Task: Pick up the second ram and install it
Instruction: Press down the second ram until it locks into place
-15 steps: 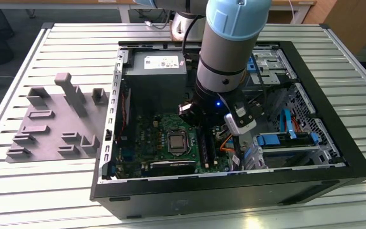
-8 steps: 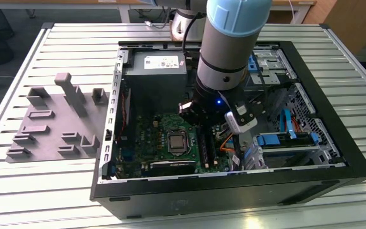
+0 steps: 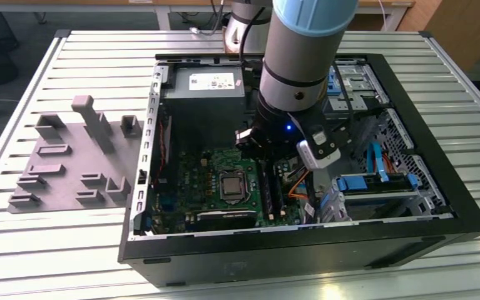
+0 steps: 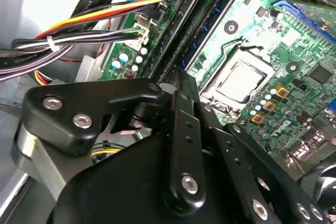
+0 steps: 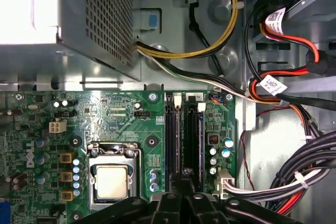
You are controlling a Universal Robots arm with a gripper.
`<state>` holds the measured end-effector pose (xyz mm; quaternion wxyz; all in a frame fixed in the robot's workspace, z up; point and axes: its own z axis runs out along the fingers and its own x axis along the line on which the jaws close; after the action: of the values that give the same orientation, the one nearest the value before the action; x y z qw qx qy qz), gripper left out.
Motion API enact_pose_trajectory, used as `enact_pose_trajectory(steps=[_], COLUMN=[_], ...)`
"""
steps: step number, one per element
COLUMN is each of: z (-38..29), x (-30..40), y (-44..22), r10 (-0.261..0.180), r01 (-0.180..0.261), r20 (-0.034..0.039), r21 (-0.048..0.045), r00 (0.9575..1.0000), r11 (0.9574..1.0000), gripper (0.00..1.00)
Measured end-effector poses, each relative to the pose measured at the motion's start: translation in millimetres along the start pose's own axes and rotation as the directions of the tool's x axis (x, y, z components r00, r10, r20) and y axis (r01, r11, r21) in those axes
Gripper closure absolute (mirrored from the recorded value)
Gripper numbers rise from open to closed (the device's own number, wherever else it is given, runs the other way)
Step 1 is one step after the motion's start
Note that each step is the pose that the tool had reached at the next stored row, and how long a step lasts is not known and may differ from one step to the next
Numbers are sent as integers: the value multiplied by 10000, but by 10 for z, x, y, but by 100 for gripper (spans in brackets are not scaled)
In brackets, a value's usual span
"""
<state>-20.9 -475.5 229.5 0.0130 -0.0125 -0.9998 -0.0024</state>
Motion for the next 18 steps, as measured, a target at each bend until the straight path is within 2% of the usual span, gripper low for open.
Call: enact_pose_trajectory(steps=[7,18], z=[1,89], x=[0,-5], y=[-1,-2], r10=[0,0], r01=[0,0], r20=[-1,-3], r21=[5,21], r00=[10000,10000], r11=[10000,10000], gripper=[89,89])
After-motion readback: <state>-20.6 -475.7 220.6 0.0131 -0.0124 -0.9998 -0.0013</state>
